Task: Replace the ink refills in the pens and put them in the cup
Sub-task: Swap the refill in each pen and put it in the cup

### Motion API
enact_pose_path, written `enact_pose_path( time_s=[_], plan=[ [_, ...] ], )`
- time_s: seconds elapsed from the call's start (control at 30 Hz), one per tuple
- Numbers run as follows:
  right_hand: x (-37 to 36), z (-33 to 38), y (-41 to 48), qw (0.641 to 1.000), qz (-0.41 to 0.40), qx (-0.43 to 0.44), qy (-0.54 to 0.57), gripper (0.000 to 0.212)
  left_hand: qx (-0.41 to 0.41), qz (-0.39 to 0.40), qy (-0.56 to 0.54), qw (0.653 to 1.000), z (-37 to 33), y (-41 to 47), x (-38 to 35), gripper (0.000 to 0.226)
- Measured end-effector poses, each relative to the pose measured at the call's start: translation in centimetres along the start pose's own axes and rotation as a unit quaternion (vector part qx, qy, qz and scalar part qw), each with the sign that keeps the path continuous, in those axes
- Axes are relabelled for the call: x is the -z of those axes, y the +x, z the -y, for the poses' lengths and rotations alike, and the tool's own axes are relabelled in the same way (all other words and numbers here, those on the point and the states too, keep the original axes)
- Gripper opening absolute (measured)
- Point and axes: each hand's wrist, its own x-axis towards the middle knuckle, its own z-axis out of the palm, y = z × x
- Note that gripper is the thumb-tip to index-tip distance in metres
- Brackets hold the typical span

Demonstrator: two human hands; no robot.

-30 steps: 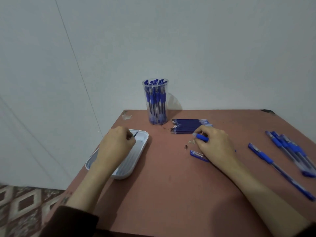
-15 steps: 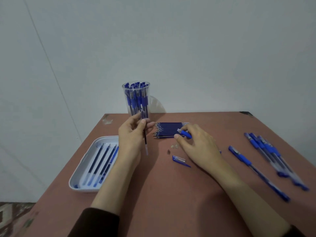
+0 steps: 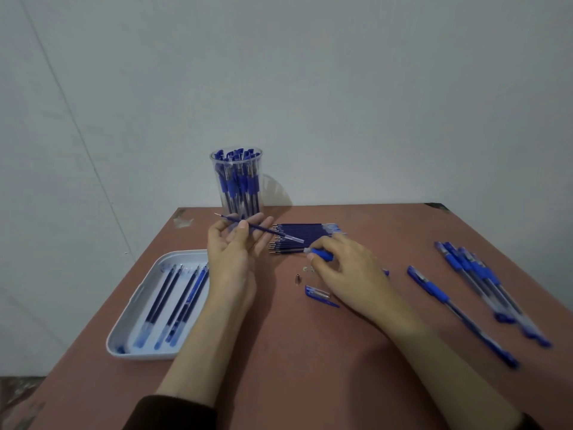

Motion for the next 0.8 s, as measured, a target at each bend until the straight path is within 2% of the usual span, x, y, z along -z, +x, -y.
enact_pose_path(
  time_s=[0.4,0.8],
  plan=[
    [0.02,-0.09,0.19,0.999,-0.049,0.006,0.021,0.012,-0.008,0.003,0.013,1.0,-0.03,-0.05,0.04,0.011],
    [0.29,-0.13,0.13,0.999,-0.038,0.012,0.007,0.012,0.005,0.003,0.035,0.999,0.26,-0.18,0.17,0.012]
  ],
)
